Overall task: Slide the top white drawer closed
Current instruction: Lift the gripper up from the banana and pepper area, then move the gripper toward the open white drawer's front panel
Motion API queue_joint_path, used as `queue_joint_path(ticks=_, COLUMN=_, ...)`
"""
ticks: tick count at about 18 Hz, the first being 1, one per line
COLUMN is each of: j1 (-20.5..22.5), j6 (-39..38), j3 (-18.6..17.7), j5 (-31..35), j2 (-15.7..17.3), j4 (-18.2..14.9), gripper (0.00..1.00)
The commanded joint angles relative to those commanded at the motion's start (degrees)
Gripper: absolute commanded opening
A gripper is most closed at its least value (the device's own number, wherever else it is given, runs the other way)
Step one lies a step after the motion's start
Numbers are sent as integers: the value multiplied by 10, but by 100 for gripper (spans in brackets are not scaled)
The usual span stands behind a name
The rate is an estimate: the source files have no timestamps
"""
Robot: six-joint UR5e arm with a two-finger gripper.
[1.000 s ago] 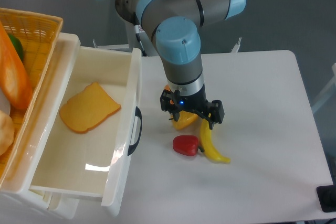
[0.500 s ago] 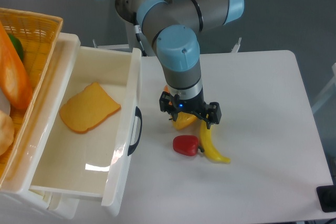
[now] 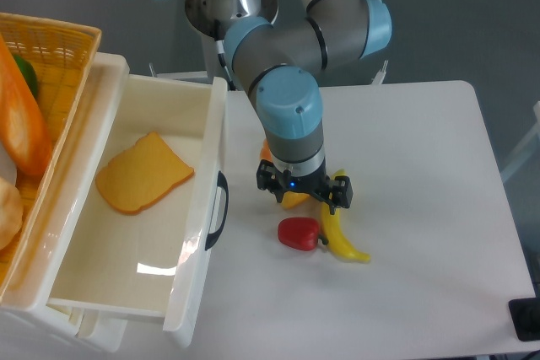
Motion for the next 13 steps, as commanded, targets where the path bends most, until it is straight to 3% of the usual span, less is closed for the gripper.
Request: queue_joint_path(ticks=13, j1=-2, j6=-72, j3=7, j5=-69, j2=-21, j4=-1, gripper=100)
